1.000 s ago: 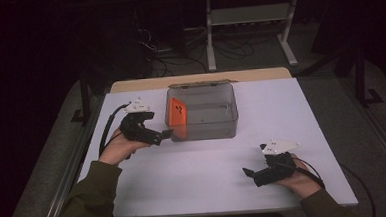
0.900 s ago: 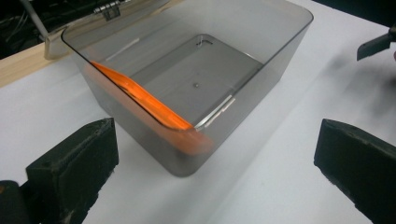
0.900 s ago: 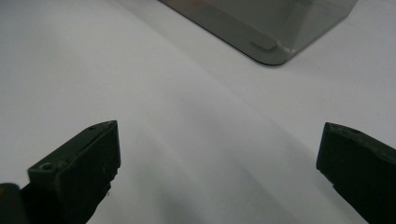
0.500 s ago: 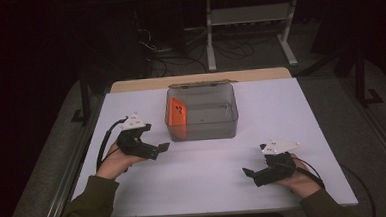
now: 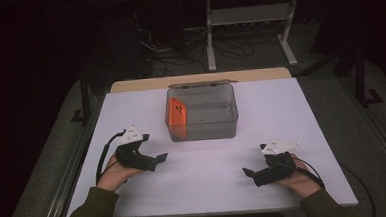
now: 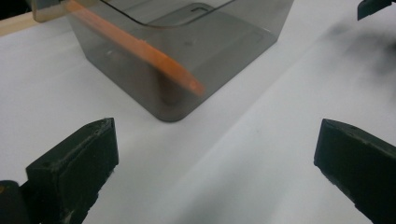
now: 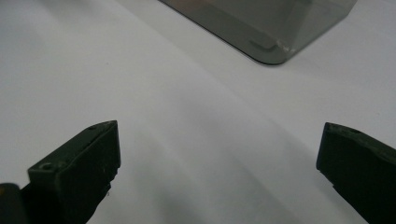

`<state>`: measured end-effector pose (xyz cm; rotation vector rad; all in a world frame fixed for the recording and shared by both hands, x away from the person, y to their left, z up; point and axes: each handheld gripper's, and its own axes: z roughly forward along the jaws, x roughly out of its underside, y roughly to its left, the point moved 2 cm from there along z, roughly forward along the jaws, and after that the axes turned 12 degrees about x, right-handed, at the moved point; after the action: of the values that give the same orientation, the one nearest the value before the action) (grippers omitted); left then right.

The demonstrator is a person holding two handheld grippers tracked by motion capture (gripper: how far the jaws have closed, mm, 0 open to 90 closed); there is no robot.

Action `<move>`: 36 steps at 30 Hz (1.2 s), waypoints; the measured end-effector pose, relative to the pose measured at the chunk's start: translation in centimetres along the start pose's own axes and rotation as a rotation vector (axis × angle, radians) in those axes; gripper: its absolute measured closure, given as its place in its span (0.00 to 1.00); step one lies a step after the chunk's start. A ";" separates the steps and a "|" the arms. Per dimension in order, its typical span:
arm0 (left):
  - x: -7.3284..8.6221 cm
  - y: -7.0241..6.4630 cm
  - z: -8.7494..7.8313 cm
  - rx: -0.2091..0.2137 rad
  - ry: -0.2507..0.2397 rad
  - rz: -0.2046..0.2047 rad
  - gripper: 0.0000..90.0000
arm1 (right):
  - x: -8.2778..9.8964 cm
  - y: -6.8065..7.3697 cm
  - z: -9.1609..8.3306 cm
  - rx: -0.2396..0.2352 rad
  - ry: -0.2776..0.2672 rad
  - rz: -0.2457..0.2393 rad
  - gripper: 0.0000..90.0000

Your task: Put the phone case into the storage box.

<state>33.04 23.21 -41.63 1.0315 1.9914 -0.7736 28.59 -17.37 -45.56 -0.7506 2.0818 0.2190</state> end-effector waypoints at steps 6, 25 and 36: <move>0.9 -0.5 -0.1 0.006 -0.020 0.008 0.00 | 0.0 0.0 0.0 -0.001 -0.001 0.001 0.00; 3.6 -1.4 -0.2 0.001 -0.002 0.015 0.00 | 0.0 0.3 0.2 0.001 0.009 -0.008 0.00; 4.1 -1.3 0.0 -0.006 0.010 0.015 0.00 | 0.1 0.2 0.2 0.003 0.012 -0.006 0.00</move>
<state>30.28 24.19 -44.81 1.0479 1.9908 -0.7551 28.56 -17.18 -45.79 -0.7581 2.0910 0.2089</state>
